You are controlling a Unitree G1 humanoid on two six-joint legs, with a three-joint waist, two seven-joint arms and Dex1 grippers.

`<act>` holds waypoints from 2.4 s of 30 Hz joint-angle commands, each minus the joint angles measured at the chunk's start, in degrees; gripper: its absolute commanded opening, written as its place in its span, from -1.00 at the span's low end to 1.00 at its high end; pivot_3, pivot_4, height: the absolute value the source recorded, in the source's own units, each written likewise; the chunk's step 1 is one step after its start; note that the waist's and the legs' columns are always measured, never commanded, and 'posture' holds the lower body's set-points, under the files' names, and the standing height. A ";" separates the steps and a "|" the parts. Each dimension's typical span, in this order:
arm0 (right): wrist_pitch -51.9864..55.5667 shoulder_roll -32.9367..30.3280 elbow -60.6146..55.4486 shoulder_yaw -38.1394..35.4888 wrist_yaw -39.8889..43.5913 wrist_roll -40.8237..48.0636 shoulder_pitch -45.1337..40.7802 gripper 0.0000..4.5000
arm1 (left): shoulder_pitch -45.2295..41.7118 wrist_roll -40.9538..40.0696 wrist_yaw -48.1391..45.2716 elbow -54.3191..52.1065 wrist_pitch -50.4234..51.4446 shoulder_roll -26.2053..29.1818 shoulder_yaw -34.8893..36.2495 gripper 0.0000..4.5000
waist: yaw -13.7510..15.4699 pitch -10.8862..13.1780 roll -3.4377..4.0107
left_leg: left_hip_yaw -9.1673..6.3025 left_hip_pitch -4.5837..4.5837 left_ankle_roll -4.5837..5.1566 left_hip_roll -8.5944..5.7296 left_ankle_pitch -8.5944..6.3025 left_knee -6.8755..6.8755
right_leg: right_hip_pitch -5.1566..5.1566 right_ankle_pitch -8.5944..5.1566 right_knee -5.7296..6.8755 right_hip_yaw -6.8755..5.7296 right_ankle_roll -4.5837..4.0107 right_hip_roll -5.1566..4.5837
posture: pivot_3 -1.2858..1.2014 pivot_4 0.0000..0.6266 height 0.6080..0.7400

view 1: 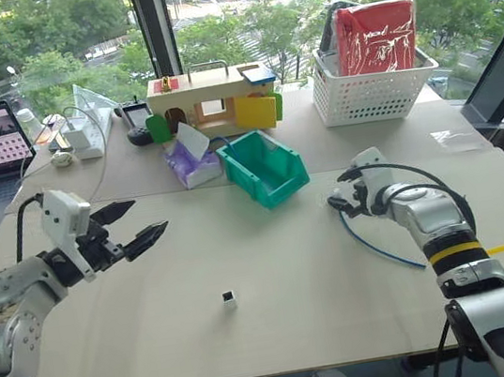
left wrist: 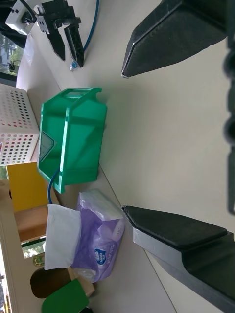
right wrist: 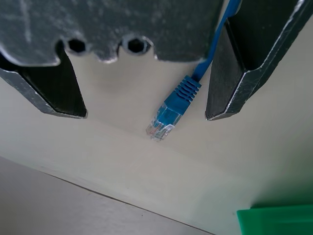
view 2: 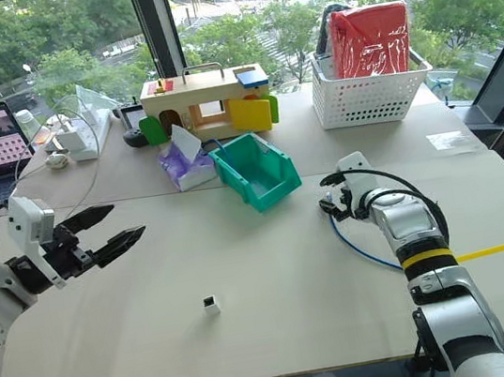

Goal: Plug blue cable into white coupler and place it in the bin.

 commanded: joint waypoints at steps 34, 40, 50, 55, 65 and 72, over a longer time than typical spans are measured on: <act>-15.78 -13.36 -29.13 18.29 38.84 -6.73 5.19 -0.93 | -21.37 6.26 -15.58 2.44 -4.69 -1.71 -22.74 1.00 | 0.89 0.02 0.02 | -0.02 0.08 -0.01 0.01 0.01 0.05 | 0.06 -0.11 0.03 -0.04 0.19 0.08 | 0.03 -0.52 0.62; -26.31 -8.50 -20.40 22.54 43.47 -8.40 2.10 -0.93 | -25.48 6.79 -24.90 3.90 -2.97 -0.52 -28.39 1.00 | 1.19 0.02 0.02 | -0.04 0.02 -0.02 -0.01 0.01 0.07 | 0.04 -0.04 0.01 -0.06 0.07 0.08 | 0.03 -0.52 0.62; -27.73 -9.11 -15.93 18.09 44.93 -6.91 0.28 0.72 | -26.20 16.59 -25.94 10.95 -9.62 -3.50 -34.27 1.00 | 1.38 0.03 0.02 | -0.05 0.01 -0.01 -0.03 0.02 0.09 | 0.04 -0.02 0.04 -0.07 0.03 0.05 | 0.03 -0.52 0.62; -17.65 -12.95 -26.01 10.49 40.69 -4.62 6.77 0.96 | -27.26 18.65 -25.97 16.21 -13.15 -9.53 -36.22 1.00 | 2.00 0.02 0.02 | -0.08 0.00 -0.01 -0.05 0.02 0.10 | 0.07 -0.02 0.06 -0.09 0.02 0.02 | 0.03 -0.52 0.62; -0.16 -22.58 -40.50 -2.25 35.25 -1.23 18.29 0.96 | -31.62 22.86 -26.67 33.25 -20.32 -19.91 -38.10 1.00 | 2.86 0.02 0.03 | -0.07 -0.02 0.00 -0.10 0.02 0.19 | 0.08 -0.02 0.06 -0.07 0.04 0.02 | 0.03 -0.52 0.62; 5.48 -25.72 -48.26 -11.50 30.52 0.23 29.35 0.96 | -33.91 30.05 -26.71 45.92 -29.67 -24.37 -41.55 1.00 | 2.77 0.02 0.03 | -0.07 -0.04 0.00 -0.11 0.01 0.21 | 0.08 -0.03 0.06 -0.05 0.05 0.02 | 0.03 -0.52 0.62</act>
